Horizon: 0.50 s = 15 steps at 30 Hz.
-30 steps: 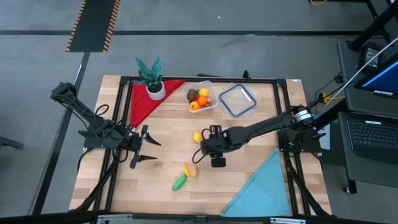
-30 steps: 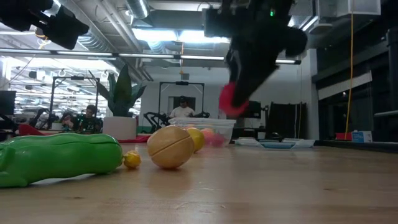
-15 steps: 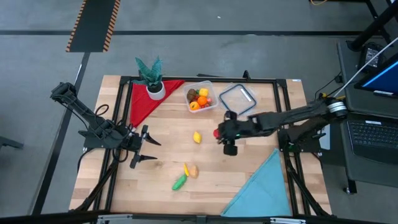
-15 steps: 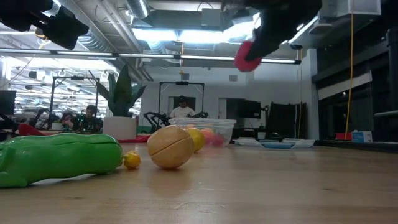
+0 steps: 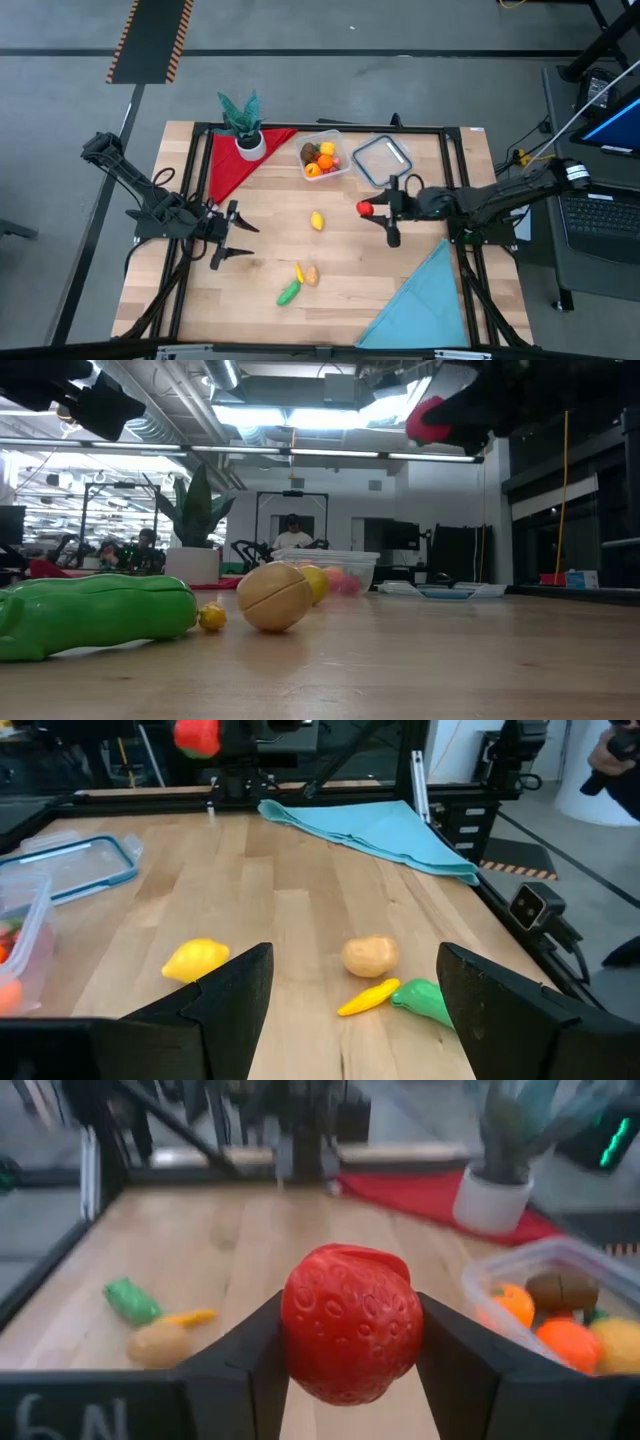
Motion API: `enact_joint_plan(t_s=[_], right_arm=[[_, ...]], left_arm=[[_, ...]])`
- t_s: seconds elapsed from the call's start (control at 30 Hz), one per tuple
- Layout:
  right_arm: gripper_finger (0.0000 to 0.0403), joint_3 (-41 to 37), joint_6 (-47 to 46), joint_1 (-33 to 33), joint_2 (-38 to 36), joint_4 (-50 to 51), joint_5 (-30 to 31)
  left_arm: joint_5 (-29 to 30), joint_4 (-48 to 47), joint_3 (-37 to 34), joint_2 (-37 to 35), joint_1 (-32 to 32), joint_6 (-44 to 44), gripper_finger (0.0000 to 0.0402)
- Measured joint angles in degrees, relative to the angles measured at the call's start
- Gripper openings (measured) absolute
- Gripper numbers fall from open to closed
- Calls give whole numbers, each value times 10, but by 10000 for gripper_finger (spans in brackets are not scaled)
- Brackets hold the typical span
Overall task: Pick and placing Produce into tupperware
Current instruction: Put the red strawberry into the transparent container
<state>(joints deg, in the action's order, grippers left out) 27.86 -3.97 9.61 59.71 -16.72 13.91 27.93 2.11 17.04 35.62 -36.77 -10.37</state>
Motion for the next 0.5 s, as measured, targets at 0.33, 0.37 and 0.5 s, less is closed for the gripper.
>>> enact_joint_plan(t_s=[0.33,0.37,0.5], right_arm=[[180,-85,14,-2,-26,-156,2],[179,-85,14,-3,-26,-156,4],[178,-85,15,-9,-26,-154,32]], left_arm=[[13,0,0,0,0,0,273],[16,0,0,0,0,0,273],[17,0,0,0,0,0,273]])
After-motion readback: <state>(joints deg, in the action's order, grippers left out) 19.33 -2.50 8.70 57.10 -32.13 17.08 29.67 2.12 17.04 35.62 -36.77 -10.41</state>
